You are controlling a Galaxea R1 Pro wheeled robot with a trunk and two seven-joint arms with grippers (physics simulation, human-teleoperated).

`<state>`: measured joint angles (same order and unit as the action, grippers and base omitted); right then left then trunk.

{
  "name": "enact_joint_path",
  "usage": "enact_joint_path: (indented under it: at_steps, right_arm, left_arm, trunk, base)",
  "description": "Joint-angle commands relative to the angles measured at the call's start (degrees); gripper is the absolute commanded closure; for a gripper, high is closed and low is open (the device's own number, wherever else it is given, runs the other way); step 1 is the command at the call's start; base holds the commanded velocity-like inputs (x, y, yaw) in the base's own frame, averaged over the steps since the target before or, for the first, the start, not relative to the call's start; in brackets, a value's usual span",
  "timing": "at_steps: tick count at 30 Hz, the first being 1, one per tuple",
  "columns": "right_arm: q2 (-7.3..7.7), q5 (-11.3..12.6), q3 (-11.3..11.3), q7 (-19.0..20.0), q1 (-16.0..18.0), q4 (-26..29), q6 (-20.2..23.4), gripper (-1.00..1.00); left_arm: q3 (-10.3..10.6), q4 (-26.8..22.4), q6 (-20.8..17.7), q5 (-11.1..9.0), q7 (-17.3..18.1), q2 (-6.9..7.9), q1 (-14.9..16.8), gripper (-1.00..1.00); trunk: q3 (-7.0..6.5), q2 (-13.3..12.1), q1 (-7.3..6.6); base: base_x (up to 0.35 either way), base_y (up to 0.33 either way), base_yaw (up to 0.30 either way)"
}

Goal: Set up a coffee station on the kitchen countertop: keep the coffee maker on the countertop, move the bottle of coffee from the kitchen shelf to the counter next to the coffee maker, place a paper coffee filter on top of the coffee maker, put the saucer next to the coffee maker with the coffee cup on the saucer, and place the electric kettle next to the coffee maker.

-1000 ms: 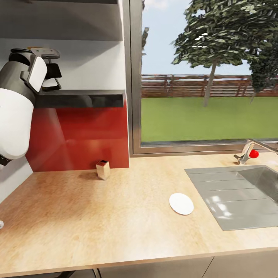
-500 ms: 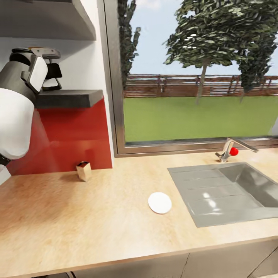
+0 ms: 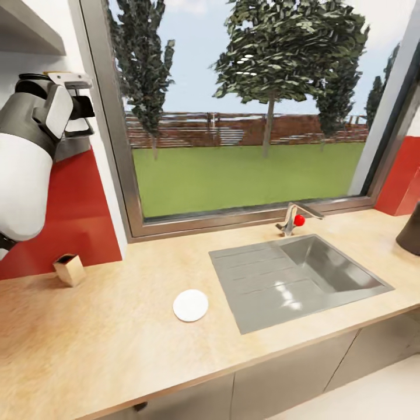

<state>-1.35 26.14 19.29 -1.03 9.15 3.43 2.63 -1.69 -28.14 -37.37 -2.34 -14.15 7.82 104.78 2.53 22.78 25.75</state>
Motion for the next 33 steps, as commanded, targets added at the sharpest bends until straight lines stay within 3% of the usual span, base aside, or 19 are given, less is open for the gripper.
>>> enact_joint_path:
  at_steps: [1,14,20,22,25,26,27,30,33]
  right_arm:
    - [0.0,0.5,0.5,-0.1,0.0,0.1,0.3,-1.0]
    - [0.03,0.5,0.5,-0.1,0.1,0.1,0.3,-1.0]
    - [0.03,0.4,0.8,-0.1,0.1,0.1,0.1,-1.0]
    - [0.03,0.4,0.8,-0.1,0.1,0.1,0.0,-1.0]
    - [0.03,0.3,0.9,-0.1,0.1,0.1,0.0,-1.0]
    - [0.03,0.3,0.9,-0.1,0.1,0.1,-0.4,-1.0]
    - [0.15,0.2,0.9,-0.3,0.0,0.0,-2.5,-1.0]
    - [0.26,0.2,0.9,-0.3,0.1,0.0,-2.7,-1.0]
    - [0.28,0.2,0.9,-0.3,0.1,0.0,-2.7,-1.0]
  left_arm:
    - [-0.1,-0.1,-0.2,0.0,-0.2,-0.07,0.1,1.0]
    - [-0.2,0.0,-0.3,-0.3,-0.2,-0.62,0.0,1.0]
    - [-0.2,-0.1,-0.2,-0.5,0.2,-2.9,-3.8,1.0]
    - [-0.2,-0.2,-0.2,-0.5,0.6,-3.91,-5.8,1.0]
    - [-0.2,-0.2,1.4,-0.4,6.1,-5.91,-10.3,1.0]
    - [-0.2,-0.2,4.6,-0.2,10.0,-6.39,-12.7,1.0]
    - [1.2,-0.3,9.2,0.1,18.6,-6.71,-19.7,1.0]
    - [4.7,-2.7,9.6,0.1,19.9,-6.42,-23.8,1.0]
    - [6.3,-6.3,10.2,0.1,20.3,-6.19,-28.9,1.0]
  trunk:
    - [0.13,0.1,0.04]
    - [0.13,0.1,0.04]
    - [0.13,0.1,0.04]
    - [0.13,0.1,0.04]
    - [0.13,0.1,0.04]
    - [0.13,0.1,0.04]
    - [0.13,0.1,0.04]
    - [0.13,0.1,0.04]
    - [0.13,0.1,0.04]
  base:
    - [0.0,-0.272,-0.3]
    - [-0.019,-0.272,-0.3]
    - [-0.175,-0.236,-0.3]
    - [-0.224,-0.205,-0.3]
    - [-0.231,-0.192,-0.3]
    - [-0.198,-0.147,-0.257]
    - [-0.11,-0.025,-0.021]
    - [-0.058,-0.011,-0.009]
    - [-0.017,-0.003,-0.003]
